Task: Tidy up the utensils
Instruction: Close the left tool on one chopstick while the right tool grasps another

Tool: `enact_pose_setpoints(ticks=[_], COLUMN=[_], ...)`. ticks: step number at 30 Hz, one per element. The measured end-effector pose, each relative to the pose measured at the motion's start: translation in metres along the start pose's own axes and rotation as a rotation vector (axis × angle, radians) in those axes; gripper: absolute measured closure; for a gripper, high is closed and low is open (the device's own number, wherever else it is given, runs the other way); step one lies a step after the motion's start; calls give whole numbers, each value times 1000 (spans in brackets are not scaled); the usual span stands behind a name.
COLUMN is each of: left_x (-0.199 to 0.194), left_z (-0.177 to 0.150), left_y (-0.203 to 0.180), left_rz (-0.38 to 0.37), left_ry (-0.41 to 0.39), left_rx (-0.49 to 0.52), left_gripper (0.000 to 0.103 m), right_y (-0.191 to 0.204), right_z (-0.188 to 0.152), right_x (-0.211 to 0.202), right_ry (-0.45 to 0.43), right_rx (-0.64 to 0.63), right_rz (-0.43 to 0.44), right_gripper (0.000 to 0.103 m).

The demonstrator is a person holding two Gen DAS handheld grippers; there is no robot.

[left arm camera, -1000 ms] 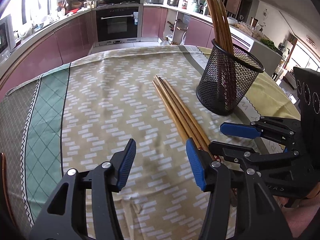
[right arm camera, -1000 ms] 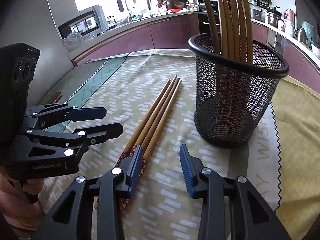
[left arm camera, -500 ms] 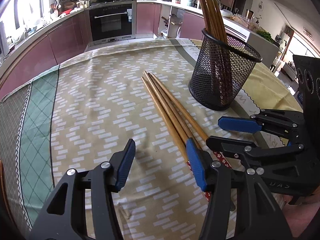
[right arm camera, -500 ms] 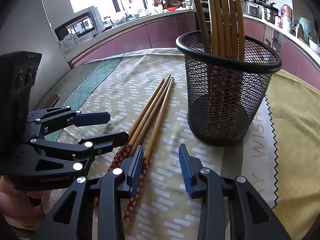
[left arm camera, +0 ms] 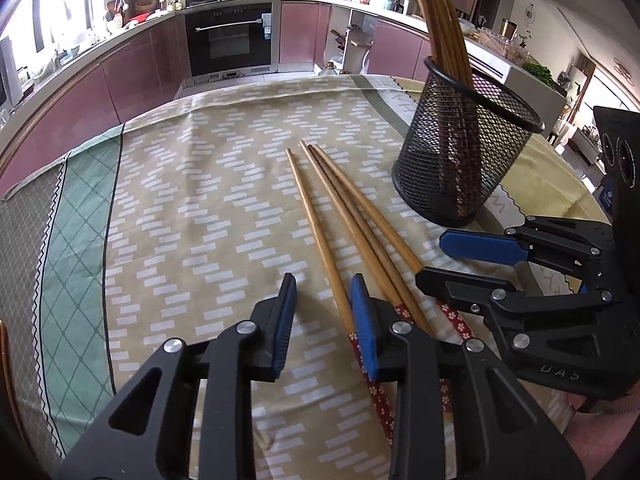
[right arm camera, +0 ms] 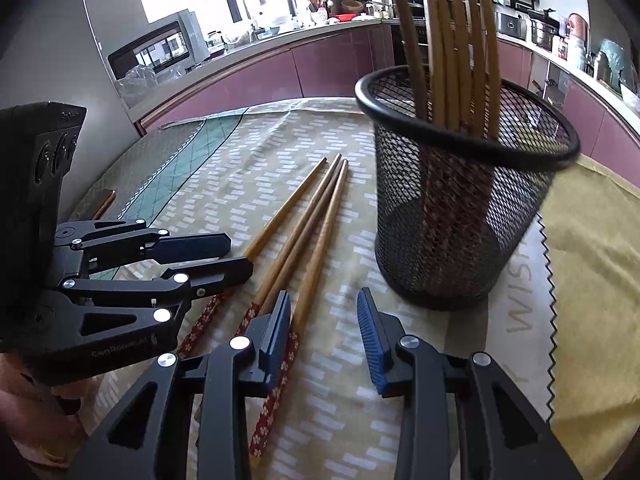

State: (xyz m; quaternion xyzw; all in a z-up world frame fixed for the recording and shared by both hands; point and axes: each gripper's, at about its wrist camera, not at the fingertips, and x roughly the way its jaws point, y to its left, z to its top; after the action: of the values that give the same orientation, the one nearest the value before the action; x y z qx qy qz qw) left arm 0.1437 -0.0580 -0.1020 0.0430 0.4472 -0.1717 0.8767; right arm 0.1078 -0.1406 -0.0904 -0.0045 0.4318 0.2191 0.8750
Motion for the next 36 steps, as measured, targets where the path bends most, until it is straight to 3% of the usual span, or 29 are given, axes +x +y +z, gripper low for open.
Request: enact_pose_setpoints(ticks=[7,12,14,24,36], left_x=[10,13,13,-9,-8], left_z=[12,15,14,1,-17], left_y=[5,7,7,10,-3], left_rz=[12,12,6,-32,-63], left_ry=[1,-3,-6,-42,-1], left_rx=[-11,-27,-39,-65,-3], left_gripper=[76,92,93,95,93], right_y=[3,-2,-4,-6,0], right_z=[13,15,13,5,1], right_x=[13,14,13,-9,-2], right_ry=[5,2,-2,-49,20], right_rx=[-10,15,29,40,-10], right_rz=[-13,-10,-4,53,49], right_gripper=[80,93,95,97,97])
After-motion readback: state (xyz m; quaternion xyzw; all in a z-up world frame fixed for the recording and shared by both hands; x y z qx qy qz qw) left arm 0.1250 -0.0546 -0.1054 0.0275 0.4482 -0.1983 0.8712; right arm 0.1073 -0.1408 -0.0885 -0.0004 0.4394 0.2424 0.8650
